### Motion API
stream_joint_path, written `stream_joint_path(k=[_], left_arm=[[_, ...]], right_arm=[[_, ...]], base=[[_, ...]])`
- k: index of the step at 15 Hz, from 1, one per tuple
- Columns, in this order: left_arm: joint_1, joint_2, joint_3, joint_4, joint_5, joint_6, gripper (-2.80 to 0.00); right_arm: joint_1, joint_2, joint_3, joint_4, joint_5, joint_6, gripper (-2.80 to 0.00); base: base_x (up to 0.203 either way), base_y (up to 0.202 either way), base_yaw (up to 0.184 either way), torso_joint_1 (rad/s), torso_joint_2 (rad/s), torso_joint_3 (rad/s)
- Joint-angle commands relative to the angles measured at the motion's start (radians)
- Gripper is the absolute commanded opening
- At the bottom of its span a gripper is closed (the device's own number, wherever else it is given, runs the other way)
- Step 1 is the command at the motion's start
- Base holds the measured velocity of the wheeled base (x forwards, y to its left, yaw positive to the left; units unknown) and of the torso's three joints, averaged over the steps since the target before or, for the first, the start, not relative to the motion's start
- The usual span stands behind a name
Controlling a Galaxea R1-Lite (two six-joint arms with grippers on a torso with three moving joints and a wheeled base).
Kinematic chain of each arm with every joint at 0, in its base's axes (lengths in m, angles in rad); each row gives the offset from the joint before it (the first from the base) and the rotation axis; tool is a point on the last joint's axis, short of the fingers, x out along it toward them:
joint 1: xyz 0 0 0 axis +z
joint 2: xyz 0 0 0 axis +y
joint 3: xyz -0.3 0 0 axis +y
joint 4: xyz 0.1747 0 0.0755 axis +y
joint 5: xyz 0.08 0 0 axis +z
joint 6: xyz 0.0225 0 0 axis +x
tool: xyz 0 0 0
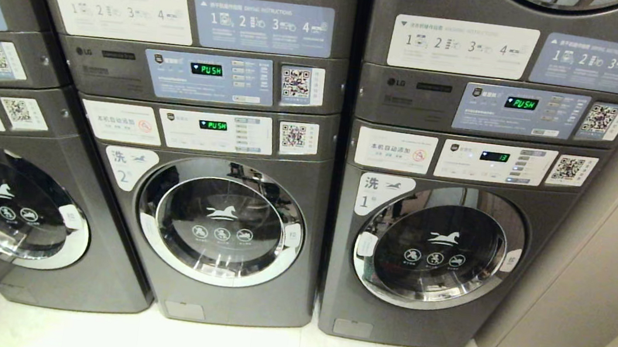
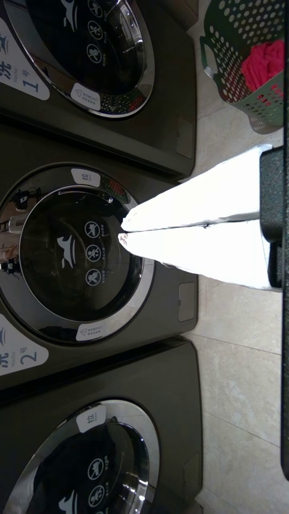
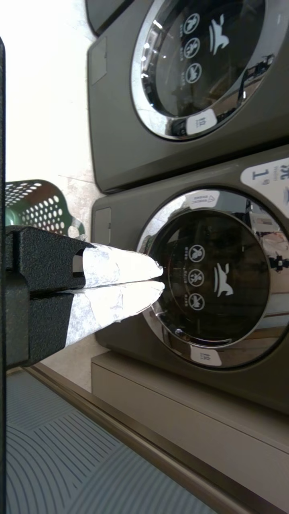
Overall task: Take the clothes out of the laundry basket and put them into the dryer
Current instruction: Take the clothes out of the basket
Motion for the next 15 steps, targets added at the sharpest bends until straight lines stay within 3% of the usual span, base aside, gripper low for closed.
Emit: stream_joint_path(k=[1, 15], left_arm=[[0.0, 0.0, 0.0, -0.001, 0.0, 0.0, -2.8], [0.001, 0.0, 0.0, -0.001, 0.0, 0.0, -2.8]], right_arm=[[0.0, 0.0, 0.0, 0.0, 0.0, 0.0, -2.8], [0.0, -0.002, 0.0, 0.0, 0.0, 0.003, -2.8]], base=[[0.0, 0.0, 0.0, -0.211, 0.54, 0.328], [0.0, 0.0, 0.0, -0.169, 0.5, 0.332]])
